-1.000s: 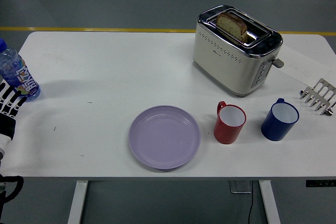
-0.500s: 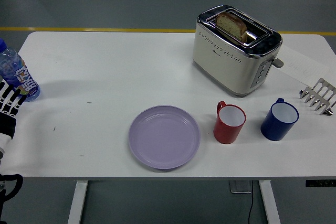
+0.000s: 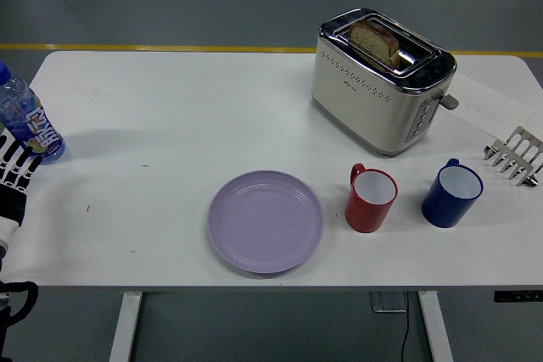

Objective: Push plate across desktop

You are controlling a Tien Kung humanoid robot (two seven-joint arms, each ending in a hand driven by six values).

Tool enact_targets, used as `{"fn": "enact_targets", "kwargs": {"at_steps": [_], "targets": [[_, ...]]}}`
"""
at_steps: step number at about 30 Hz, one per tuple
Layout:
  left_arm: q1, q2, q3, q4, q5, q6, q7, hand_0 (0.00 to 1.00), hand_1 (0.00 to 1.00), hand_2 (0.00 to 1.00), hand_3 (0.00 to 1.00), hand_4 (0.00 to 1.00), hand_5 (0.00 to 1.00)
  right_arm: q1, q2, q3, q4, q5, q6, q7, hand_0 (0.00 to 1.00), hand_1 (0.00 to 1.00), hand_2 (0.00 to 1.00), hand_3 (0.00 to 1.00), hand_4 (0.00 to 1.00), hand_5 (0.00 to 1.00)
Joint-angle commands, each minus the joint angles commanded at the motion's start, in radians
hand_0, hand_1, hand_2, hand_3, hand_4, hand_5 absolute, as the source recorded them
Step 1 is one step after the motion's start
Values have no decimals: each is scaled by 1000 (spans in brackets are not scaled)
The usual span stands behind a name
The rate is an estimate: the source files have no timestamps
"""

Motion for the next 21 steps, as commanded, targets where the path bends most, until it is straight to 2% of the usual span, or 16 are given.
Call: {"fn": "enact_targets", "kwargs": {"at_steps": [11,21], "targets": [[4,0,-7,10,-20,-43,31,573,664,654,634,506,998,-6,0,0,1,-2,1,-4,573,533,612,597,114,592],[11,-1,-12,13,-18,-56,42,555,655,650,633,507,998,-16,0,3,3,-6,2,-7,573,534,613,597,114,590]]}}
